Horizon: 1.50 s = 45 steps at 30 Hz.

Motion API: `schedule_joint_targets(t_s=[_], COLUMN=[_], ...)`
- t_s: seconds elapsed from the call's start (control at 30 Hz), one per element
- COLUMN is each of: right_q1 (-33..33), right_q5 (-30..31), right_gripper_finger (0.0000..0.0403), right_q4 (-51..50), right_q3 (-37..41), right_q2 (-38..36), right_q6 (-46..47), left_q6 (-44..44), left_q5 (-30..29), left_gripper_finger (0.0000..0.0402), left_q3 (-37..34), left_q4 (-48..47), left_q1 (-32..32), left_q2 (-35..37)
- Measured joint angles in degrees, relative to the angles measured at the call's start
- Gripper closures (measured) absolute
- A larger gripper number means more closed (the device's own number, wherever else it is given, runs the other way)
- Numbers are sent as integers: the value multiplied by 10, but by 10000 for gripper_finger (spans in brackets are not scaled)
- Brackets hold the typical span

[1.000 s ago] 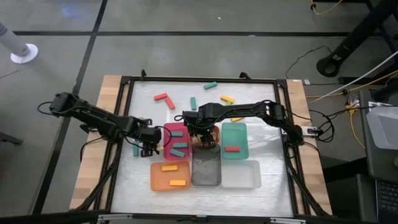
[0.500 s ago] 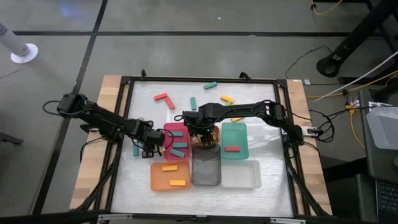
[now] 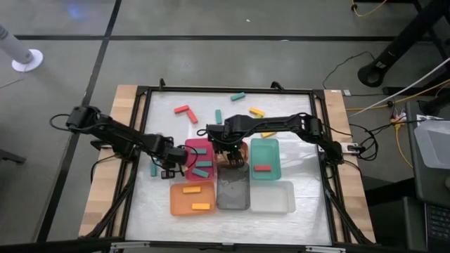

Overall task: Sort blocks
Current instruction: Put the bottom green block into the top orange bin

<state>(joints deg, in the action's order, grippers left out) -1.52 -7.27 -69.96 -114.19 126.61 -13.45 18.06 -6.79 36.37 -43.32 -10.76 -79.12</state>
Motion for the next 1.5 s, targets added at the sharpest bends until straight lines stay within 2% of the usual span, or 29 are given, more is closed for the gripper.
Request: schedule_joint_targets(t_s=[0.17,0.43,0.6,0.83,0.93,1.03,1.1,1.2,1.3,1.5], right_q1=[0,-3,-19,-67,-93,-120,-138,-165,-191,-238], right_q5=[22,99,114,118,118,118,118,118,109,59], right_gripper_finger=[194,194,194,194,194,194,194,194,194,194], right_q4=[-53,-114,-167,-188,-190,-182,-175,-162,-154,-143], right_q3=[-58,-154,-201,-208,-207,-207,-207,-207,-207,-207], right_q2=[0,0,0,-10,-13,-13,-13,-13,-13,-13], right_q6=[0,-9,-10,-18,-24,-40,-48,-50,-51,-94], left_q6=[20,10,10,-29,-57,-90,-116,-140,-138,-137], left_q5=[16,75,97,88,45,-27,-54,-59,-55,-46], left_gripper_finger=[320,315,318,314,314,313,312,311,310,296], left_q3=[42,104,147,218,228,226,223,223,223,223], left_q4=[-40,-94,-105,-85,-24,92,170,290,367,394], left_q1=[-1,-1,-1,3,12,28,44,70,89,101], left_q2=[1,1,2,2,2,-2,-14,-40,-75,-139])
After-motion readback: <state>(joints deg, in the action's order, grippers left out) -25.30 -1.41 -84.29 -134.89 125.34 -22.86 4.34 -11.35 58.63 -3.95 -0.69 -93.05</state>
